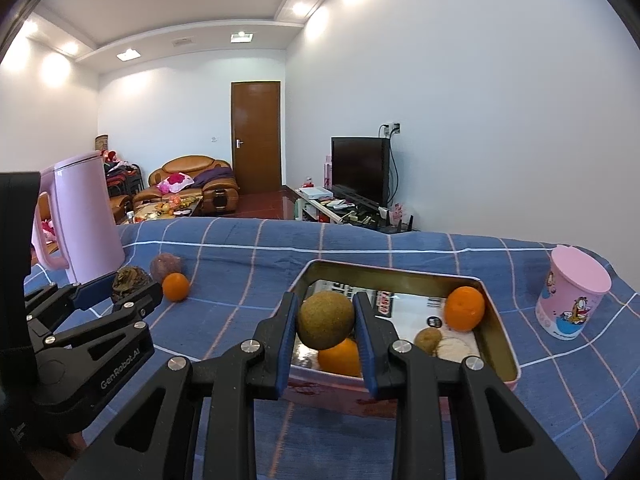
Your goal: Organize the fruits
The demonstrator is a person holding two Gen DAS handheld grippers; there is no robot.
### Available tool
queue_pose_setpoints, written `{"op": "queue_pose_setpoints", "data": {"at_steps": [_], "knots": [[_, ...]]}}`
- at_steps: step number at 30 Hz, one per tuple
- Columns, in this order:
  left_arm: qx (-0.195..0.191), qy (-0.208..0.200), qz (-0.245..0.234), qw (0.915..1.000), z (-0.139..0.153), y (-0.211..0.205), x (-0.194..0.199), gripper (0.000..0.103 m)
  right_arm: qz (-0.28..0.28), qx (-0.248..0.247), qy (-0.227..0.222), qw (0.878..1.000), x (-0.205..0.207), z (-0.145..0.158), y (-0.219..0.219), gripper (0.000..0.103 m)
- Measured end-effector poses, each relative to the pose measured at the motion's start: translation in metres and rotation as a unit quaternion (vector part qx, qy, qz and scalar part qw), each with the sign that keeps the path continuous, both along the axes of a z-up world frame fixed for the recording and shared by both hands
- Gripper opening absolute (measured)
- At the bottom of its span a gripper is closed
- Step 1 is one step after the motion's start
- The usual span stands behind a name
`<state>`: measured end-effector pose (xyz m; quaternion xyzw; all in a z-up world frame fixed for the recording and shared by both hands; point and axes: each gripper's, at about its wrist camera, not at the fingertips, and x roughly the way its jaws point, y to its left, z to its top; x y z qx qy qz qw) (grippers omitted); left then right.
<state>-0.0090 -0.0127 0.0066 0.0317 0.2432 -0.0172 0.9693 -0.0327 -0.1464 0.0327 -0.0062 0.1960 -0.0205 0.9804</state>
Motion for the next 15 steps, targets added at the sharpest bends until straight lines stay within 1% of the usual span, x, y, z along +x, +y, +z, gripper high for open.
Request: {"op": "queue_pose_setpoints", "data": {"at_steps": [6, 15], "knots": [[-0.004, -0.008, -0.007, 0.9999, 0.002, -0.014, -0.003, 0.045, -0.012, 0.002, -0.007, 1.000, -0.003, 0.003, -0.015, 0.030], [-0.015, -0.010, -0.033, 0.9993, 0.006, -0.044, -0.006, 0.045, -0.034, 0.011, -0.016, 0.999, -0.006, 0.010, -0.040, 0.030]]}}
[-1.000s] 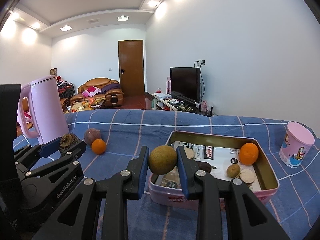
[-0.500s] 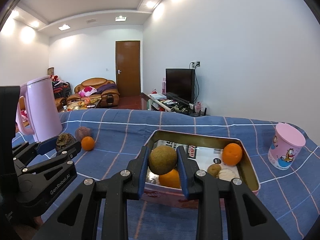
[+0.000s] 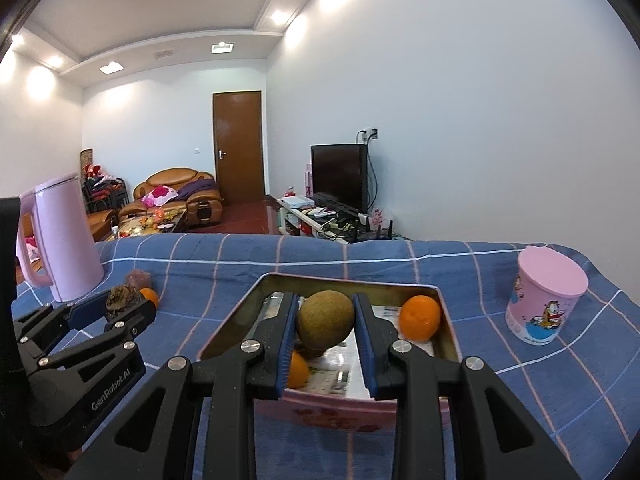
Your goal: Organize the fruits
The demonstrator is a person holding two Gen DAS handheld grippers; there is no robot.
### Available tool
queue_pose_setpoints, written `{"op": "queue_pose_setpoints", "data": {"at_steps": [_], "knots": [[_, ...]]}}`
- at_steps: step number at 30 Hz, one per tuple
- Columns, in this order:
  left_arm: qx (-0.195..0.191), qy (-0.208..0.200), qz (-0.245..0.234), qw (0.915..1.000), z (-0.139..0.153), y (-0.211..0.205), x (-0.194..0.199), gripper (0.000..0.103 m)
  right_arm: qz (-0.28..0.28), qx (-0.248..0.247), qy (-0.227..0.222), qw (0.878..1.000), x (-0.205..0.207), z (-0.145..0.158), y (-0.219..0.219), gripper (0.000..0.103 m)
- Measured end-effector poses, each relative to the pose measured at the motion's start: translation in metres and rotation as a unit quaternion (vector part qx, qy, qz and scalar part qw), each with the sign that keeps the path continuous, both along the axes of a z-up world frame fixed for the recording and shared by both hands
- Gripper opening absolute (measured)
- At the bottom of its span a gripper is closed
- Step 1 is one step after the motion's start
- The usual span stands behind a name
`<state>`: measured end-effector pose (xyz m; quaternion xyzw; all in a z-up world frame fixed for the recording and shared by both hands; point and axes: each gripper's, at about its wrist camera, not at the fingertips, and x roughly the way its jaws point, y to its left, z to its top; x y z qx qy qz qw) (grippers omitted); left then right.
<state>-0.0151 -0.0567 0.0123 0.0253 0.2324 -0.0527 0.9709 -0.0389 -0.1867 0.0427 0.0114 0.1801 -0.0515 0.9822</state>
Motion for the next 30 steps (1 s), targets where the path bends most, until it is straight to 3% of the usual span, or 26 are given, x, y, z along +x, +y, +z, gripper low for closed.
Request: {"op": "queue_pose_setpoints", "data": {"at_steps": [9, 18, 25, 30], "knots": [[0.000, 0.001, -0.024, 0.9997, 0.001, -0.028, 0.001, 0.045, -0.033, 0.010, -0.009, 0.999, -0.002, 0.006, -0.035, 0.030], [-0.042, 0.023, -0.082, 0.9955, 0.002, -0.055, 0.015, 0.045, -0.077, 0.030, -0.015, 0.996, 0.001, 0.012, -0.073, 0.030], [-0.072, 0.036, -0.115, 0.9901, 0.000, -0.074, 0.027, 0.045, -0.086, 0.026, -0.003, 0.996, 0.017, 0.008, -0.082, 0.030], [-0.064, 0.043, -0.113, 0.9906, -0.004, -0.085, 0.036, 0.045, -0.081, 0.023, 0.013, 0.996, 0.032, 0.002, -0.083, 0.030]]}}
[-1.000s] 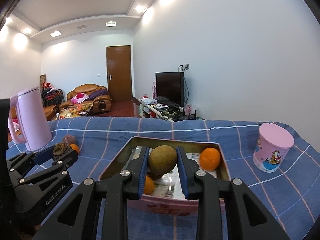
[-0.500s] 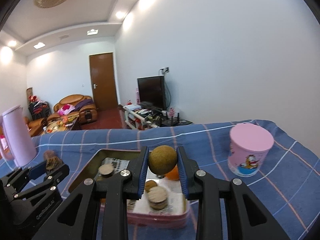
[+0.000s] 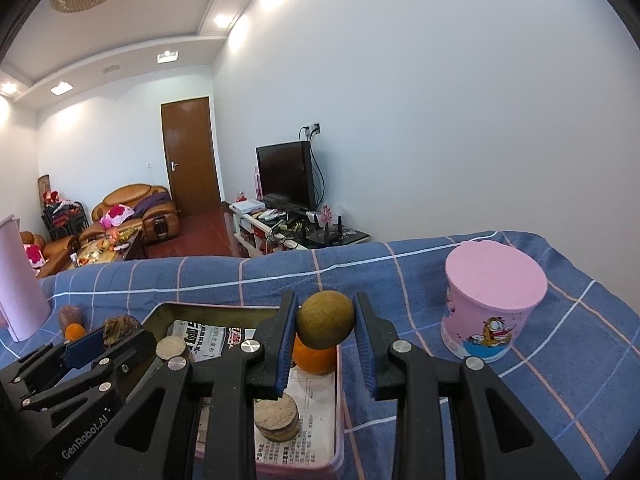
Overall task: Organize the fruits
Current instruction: 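Carry the dark fruit over the tin with the left tool while the right tool lowers the yellow-green fruit, then open the left tool to drop the dark fruit while the right tool releases the yellow-green fruit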
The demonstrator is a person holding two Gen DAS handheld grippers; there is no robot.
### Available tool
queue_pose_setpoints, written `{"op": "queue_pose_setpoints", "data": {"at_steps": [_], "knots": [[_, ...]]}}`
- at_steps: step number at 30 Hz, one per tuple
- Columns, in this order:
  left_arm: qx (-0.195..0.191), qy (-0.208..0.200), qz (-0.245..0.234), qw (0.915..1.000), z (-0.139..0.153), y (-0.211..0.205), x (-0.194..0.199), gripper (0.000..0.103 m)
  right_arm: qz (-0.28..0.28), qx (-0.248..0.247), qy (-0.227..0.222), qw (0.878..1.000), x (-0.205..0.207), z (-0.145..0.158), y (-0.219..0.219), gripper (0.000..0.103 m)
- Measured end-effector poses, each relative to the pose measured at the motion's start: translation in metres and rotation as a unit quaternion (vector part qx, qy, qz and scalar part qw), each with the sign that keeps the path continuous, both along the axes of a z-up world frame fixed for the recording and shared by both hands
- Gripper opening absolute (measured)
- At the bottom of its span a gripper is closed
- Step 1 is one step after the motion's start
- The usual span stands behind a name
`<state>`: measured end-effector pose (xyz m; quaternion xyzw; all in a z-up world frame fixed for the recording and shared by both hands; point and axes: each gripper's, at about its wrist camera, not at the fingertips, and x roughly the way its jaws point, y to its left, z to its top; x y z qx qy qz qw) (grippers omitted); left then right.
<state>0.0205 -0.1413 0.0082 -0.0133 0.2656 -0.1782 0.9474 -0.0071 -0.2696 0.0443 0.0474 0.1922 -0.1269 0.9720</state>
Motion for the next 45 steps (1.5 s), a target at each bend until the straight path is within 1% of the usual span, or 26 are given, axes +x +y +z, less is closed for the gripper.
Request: {"op": "queue_pose_setpoints", "data": {"at_steps": [6, 9, 11, 14, 16, 20, 22, 26, 30, 32, 33, 35, 36, 37, 38, 39, 40, 41, 43, 45], "knots": [[0.041, 0.013, 0.000, 0.9991, -0.008, -0.018, 0.008, 0.045, 0.018, 0.020, 0.026, 0.999, 0.017, -0.009, -0.002, 0.030], [0.043, 0.019, 0.002, 0.9989, -0.009, -0.019, 0.012, 0.045, 0.027, 0.018, 0.044, 0.999, 0.026, -0.016, 0.003, 0.030], [0.051, 0.029, 0.005, 0.9982, -0.011, -0.021, 0.016, 0.045, 0.038, 0.016, 0.053, 0.998, 0.030, -0.017, 0.007, 0.030], [0.047, 0.047, 0.010, 0.9977, -0.015, -0.018, 0.023, 0.045, 0.054, 0.021, 0.069, 0.996, 0.037, -0.021, 0.007, 0.030], [0.045, 0.052, 0.014, 0.9975, -0.017, -0.016, 0.025, 0.045, 0.071, 0.034, 0.080, 0.994, 0.041, -0.023, 0.007, 0.030], [0.039, 0.060, 0.016, 0.9973, -0.018, -0.013, 0.027, 0.045, 0.094, 0.054, 0.086, 0.990, 0.044, -0.026, 0.004, 0.030], [0.037, 0.063, 0.018, 0.9972, -0.018, -0.013, 0.028, 0.045, 0.107, 0.072, 0.092, 0.987, 0.046, -0.029, 0.002, 0.030], [0.035, 0.062, 0.026, 0.9971, -0.018, -0.012, 0.029, 0.045, 0.127, 0.119, 0.106, 0.979, 0.050, -0.036, -0.004, 0.030], [0.031, 0.055, 0.029, 0.9976, -0.017, -0.010, 0.026, 0.048, 0.135, 0.143, 0.110, 0.974, 0.051, -0.038, -0.007, 0.031], [0.034, 0.047, 0.032, 0.9978, -0.015, -0.010, 0.023, 0.053, 0.135, 0.152, 0.106, 0.973, 0.049, -0.038, -0.009, 0.031], [0.036, 0.042, 0.036, 0.9978, -0.014, -0.010, 0.022, 0.060, 0.133, 0.160, 0.103, 0.973, 0.048, -0.037, -0.011, 0.031], [0.039, 0.041, 0.043, 0.9975, -0.014, -0.009, 0.021, 0.079, 0.131, 0.178, 0.096, 0.971, 0.046, -0.037, -0.017, 0.031], [0.036, 0.044, 0.038, 0.9976, -0.014, -0.008, 0.020, 0.098, 0.134, 0.187, 0.092, 0.969, 0.045, -0.037, -0.019, 0.033], [0.032, 0.042, 0.032, 0.9981, -0.013, -0.008, 0.018, 0.103, 0.138, 0.205, 0.083, 0.965, 0.043, -0.037, -0.023, 0.048], [0.029, 0.035, 0.030, 0.9985, -0.011, -0.008, 0.015, 0.103, 0.140, 0.216, 0.074, 0.963, 0.041, -0.036, -0.025, 0.066], [0.031, 0.021, 0.027, 0.9990, -0.008, -0.009, 0.009, 0.103, 0.140, 0.224, 0.059, 0.963, 0.037, -0.034, -0.026, 0.072], [0.036, 0.009, 0.023, 0.9991, -0.005, -0.011, 0.005, 0.103, 0.141, 0.224, 0.044, 0.963, 0.033, -0.031, -0.026, 0.074], [0.048, -0.011, 0.021, 0.9986, -0.002, -0.014, 0.000, 0.103, 0.140, 0.218, 0.034, 0.965, 0.029, -0.027, -0.024, 0.074], [0.060, -0.030, 0.030, 0.9973, 0.002, -0.015, -0.006, 0.103, 0.133, 0.204, 0.016, 0.970, 0.023, -0.021, -0.023, 0.074], [0.055, -0.038, 0.043, 0.9968, 0.005, -0.009, -0.008, 0.103, 0.118, 0.194, 0.001, 0.974, 0.017, -0.017, -0.022, 0.074]]}}
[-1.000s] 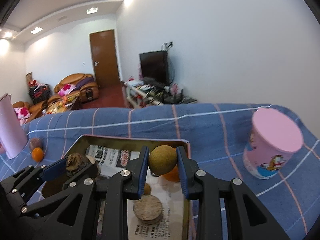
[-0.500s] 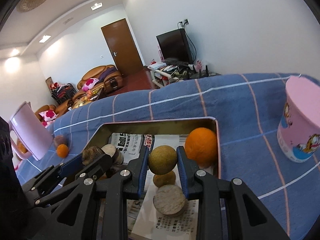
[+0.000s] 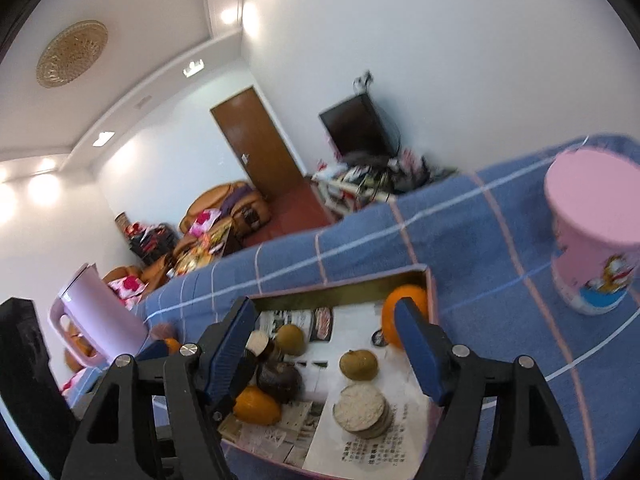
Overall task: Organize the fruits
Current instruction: 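Open the left tool to drop the dark fruit while the right tool releases the yellow-green fruit, then withdraw both open tools from the tin toward the purple fruit and small orange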
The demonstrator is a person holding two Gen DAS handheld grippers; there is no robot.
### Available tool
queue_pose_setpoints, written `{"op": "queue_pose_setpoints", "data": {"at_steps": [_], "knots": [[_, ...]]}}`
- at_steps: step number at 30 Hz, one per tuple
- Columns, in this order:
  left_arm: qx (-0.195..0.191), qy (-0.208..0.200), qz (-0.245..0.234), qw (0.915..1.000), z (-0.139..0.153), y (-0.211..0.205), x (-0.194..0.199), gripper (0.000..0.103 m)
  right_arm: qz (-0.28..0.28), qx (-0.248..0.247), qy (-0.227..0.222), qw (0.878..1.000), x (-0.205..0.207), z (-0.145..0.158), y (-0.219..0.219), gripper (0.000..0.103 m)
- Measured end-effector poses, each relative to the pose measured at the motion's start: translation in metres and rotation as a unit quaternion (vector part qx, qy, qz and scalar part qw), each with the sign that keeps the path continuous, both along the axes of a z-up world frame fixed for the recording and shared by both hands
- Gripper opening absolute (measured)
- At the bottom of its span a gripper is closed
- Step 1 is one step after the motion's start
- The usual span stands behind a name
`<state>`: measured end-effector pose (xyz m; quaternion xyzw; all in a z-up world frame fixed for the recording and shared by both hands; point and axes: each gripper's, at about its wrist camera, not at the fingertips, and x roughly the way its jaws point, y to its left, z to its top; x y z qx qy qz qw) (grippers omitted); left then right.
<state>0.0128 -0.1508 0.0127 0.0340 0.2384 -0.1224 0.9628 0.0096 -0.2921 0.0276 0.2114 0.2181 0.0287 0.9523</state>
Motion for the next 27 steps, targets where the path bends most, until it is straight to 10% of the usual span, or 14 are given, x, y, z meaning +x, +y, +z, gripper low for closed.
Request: {"op": "queue_pose_setpoints", "data": {"at_steps": [12, 27], "knots": [[0.004, -0.047, 0.102, 0.9936, 0.003, 0.051, 0.000, 0.103, -0.136, -0.149, -0.122, 0.972, -0.042, 0.026, 0.020, 0.085], [0.007, -0.056, 0.093, 0.9941, -0.001, 0.058, -0.012, 0.103, -0.149, -0.161, -0.081, 0.972, -0.046, 0.020, 0.027, 0.085]]}}
